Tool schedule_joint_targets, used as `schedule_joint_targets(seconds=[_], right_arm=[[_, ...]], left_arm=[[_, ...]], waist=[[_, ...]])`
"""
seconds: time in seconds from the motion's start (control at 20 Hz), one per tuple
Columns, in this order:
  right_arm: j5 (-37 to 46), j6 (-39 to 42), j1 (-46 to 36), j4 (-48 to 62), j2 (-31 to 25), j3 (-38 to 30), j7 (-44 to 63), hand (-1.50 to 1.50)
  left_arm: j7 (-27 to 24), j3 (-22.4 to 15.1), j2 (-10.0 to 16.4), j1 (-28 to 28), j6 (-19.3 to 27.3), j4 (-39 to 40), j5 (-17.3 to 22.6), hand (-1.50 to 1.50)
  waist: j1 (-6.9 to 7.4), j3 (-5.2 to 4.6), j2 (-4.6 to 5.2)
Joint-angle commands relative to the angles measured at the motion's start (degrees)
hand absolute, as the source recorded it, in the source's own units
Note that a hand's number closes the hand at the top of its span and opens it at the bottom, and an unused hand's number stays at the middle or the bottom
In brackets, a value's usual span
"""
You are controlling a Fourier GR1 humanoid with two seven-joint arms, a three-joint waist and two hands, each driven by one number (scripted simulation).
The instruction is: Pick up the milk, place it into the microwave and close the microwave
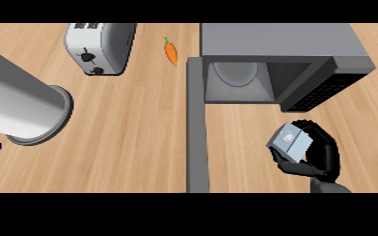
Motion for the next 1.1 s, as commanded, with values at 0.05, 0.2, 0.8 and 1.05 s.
schedule_joint_targets(seconds=[0.05,0.2,0.8,1.05], right_arm=[[-1.4,8.2,-0.6,-2.3,-1.9,1.4,1.5,1.50],[-1.7,4.5,2.2,-15.0,-1.1,3.0,11.6,1.50],[11.9,-10.5,-7.8,-21.2,3.3,7.7,27.2,1.50],[14.1,-12.6,-22.0,-5.1,5.4,4.5,28.5,1.50]], left_arm=[[-0.4,1.6,-0.1,3.7,-2.0,-1.8,2.3,-1.50],[-1.1,-1.5,-1.2,1.0,1.0,-0.3,-1.8,-1.50],[-0.6,4.5,1.1,2.2,-3.3,2.5,4.5,-1.50],[1.7,6.3,2.9,1.1,-2.9,1.1,7.2,-1.50]], waist=[[0.10,-0.01,-0.07],[-0.46,-0.04,-0.10],[0.13,-0.04,-0.05],[0.81,0.00,0.14]])
